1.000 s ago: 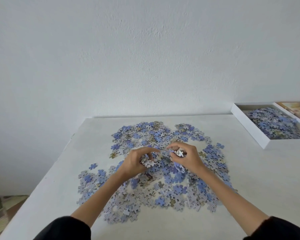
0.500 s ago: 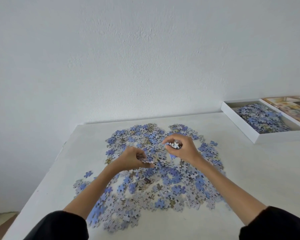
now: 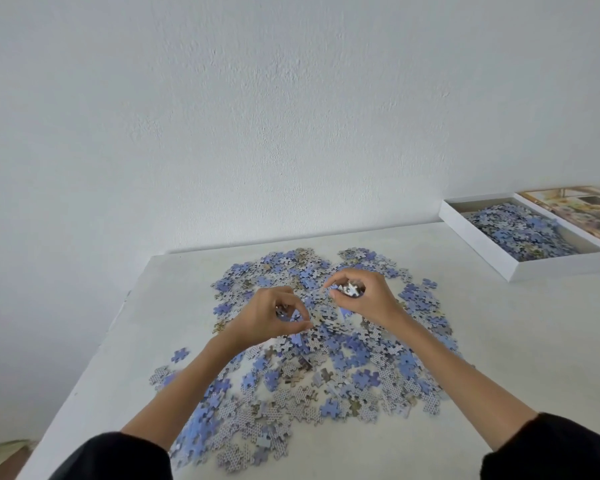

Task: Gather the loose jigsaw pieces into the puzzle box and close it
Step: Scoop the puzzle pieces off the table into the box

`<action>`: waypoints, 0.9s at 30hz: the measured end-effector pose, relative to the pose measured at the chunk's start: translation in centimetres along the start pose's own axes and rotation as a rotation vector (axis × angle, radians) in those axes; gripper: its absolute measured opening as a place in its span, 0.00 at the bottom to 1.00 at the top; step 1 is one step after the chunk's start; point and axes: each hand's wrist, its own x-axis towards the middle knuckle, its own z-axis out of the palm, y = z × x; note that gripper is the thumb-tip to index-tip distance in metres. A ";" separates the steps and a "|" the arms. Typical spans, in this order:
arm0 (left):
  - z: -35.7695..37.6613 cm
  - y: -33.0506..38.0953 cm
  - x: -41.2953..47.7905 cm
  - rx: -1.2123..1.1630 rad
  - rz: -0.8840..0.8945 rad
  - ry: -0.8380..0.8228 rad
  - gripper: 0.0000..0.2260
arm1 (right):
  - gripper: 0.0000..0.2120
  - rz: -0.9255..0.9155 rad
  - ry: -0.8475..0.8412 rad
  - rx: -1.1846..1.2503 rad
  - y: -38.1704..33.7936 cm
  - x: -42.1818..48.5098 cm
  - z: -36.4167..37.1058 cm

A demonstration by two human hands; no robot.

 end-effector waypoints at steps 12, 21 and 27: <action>2.3 2.6 5.0 -0.015 0.145 0.153 0.07 | 0.06 -0.088 0.030 0.027 0.7 1.3 -6.7; 7.9 8.0 14.0 -0.035 0.169 0.176 0.04 | 0.06 -0.105 0.015 -0.004 4.3 2.6 -17.5; 11.9 11.0 20.2 -0.017 0.169 0.184 0.03 | 0.06 -0.122 0.045 -0.023 7.5 3.7 -24.7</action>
